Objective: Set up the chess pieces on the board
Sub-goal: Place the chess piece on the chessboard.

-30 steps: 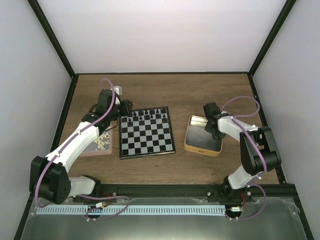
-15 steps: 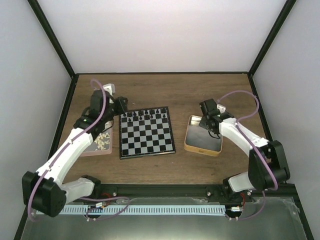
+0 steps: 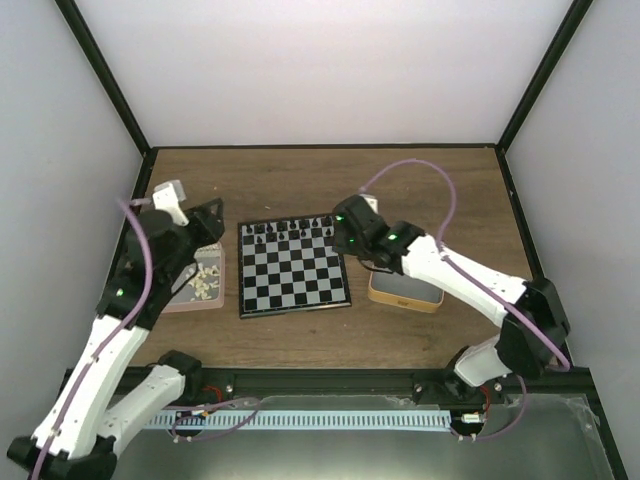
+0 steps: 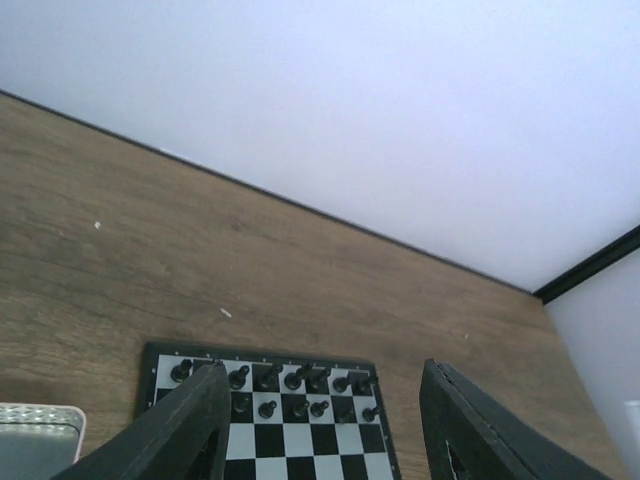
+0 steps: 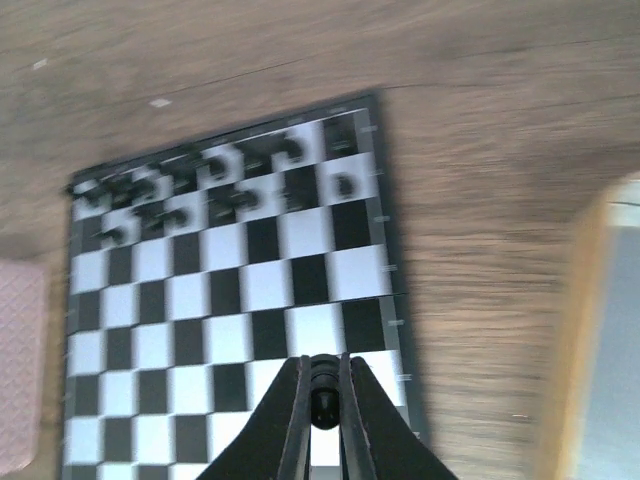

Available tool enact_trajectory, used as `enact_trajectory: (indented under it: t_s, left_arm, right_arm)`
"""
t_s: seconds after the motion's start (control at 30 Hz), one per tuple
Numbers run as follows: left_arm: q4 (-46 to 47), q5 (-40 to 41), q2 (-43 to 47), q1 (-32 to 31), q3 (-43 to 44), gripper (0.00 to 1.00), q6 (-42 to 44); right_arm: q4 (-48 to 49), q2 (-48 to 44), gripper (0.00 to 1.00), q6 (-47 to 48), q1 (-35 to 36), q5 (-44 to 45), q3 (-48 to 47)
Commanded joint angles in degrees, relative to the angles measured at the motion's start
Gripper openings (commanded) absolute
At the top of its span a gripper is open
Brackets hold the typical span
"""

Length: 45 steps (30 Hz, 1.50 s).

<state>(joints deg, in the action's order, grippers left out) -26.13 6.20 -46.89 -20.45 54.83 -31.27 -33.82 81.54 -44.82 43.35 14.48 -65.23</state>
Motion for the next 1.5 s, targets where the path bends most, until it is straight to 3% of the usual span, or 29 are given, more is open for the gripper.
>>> enact_trajectory:
  t_s: [0.0,0.33,0.6,0.77,1.1,1.47]
  left_arm:
    - [-5.8,3.9,7.7,0.1,-1.0,0.55,-0.8]
    - [-6.6,19.7,14.3,0.2,-0.2,0.57,0.0]
    - [-4.2,25.8,18.6,0.2,0.0,0.57,1.8]
    - [-2.9,27.2,20.8,0.1,0.1,0.57,2.5]
    - [-2.6,27.7,22.1,0.2,1.4,0.57,0.9]
    - [-2.6,25.3,20.1,0.2,1.5,0.57,-0.4]
  right_arm:
    - [2.6,6.5,0.01,0.0,6.9,0.0,-7.4]
    - [9.4,28.1,0.01,6.3,14.2,1.5,-27.3]
    - [4.8,46.7,0.01,11.7,19.1,11.7,-49.0]
    - [-0.3,55.0,0.01,12.8,19.2,13.2,-58.7]
    - [-3.9,61.7,0.02,15.1,18.0,8.0,-65.3]
    - [-6.7,63.2,0.07,17.7,15.5,0.2,-66.0]
